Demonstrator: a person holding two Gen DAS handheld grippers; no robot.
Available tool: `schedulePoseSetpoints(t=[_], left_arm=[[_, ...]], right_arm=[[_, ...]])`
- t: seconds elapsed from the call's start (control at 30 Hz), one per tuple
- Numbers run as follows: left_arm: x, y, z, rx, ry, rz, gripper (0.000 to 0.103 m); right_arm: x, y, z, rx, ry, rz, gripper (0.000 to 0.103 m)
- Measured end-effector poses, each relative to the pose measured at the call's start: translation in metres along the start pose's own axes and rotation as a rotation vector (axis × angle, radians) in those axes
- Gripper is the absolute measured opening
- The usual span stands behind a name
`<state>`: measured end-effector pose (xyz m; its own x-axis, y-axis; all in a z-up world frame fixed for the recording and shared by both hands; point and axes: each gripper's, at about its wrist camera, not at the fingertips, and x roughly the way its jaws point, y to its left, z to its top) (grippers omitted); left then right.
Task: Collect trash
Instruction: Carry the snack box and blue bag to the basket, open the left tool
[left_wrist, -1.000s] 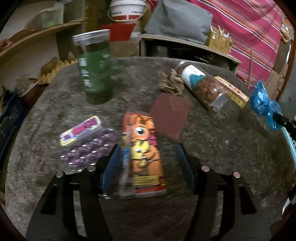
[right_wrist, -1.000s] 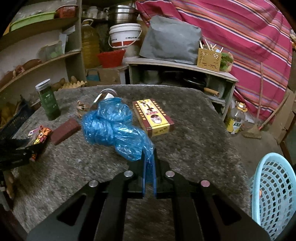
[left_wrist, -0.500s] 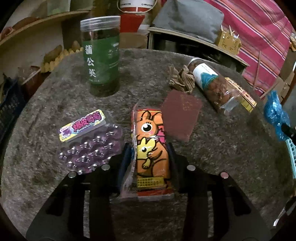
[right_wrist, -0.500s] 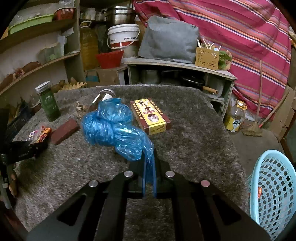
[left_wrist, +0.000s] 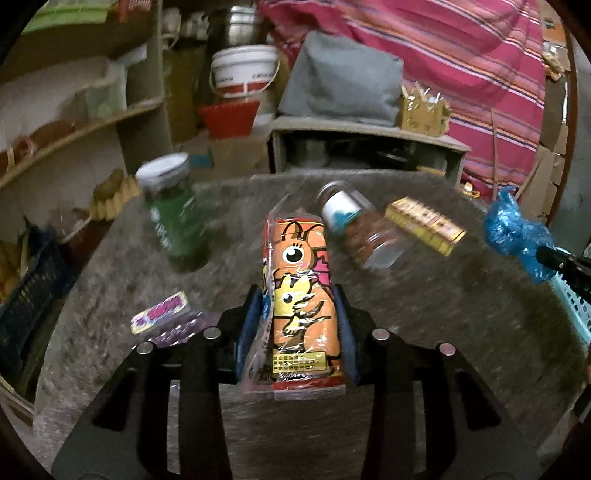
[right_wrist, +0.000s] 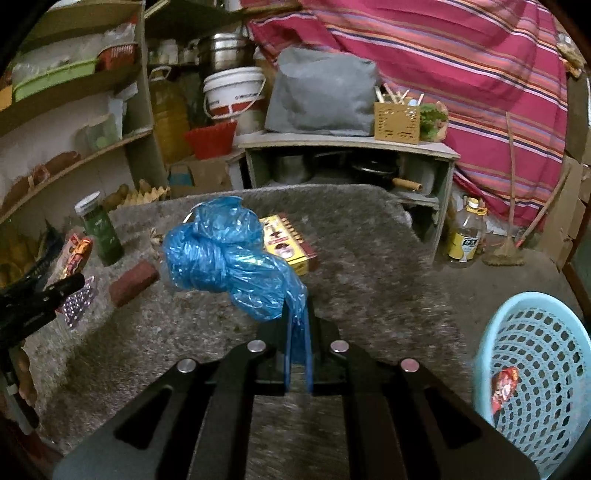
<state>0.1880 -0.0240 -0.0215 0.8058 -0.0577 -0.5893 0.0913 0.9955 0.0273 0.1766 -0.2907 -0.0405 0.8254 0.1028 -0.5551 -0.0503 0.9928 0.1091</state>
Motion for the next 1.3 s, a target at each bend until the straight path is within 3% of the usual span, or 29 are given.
schedulePoseSetpoints(t=[0.07, 0.23, 0.57, 0.73, 1.0, 1.3], left_arm=[[-0.004, -0.017, 0.005, 0.018, -0.026, 0.007, 0.038], [-0.005, -0.062, 0.018, 0.026, -0.047, -0.058, 0.038], [-0.016, -0.196, 0.026, 0.132, -0.108, -0.198, 0.038], [-0.023, -0.255, 0.027, 0.181, -0.125, -0.275, 0.038], [-0.029, -0.349, 0.013, 0.262, -0.099, -0.429, 0.038], [0.003, -0.403, 0.004, 0.299, 0.019, -0.516, 0.039]], right_arm=[[-0.010, -0.011, 0.002, 0.013, -0.018, -0.010, 0.006], [-0.039, -0.050, 0.002, 0.053, -0.059, -0.061, 0.006], [-0.096, -0.156, -0.014, 0.134, -0.111, -0.302, 0.006], [-0.113, -0.203, -0.025, 0.200, -0.097, -0.351, 0.006], [-0.123, -0.253, -0.046, 0.288, -0.045, -0.413, 0.006], [-0.128, -0.279, -0.060, 0.359, -0.035, -0.406, 0.006]])
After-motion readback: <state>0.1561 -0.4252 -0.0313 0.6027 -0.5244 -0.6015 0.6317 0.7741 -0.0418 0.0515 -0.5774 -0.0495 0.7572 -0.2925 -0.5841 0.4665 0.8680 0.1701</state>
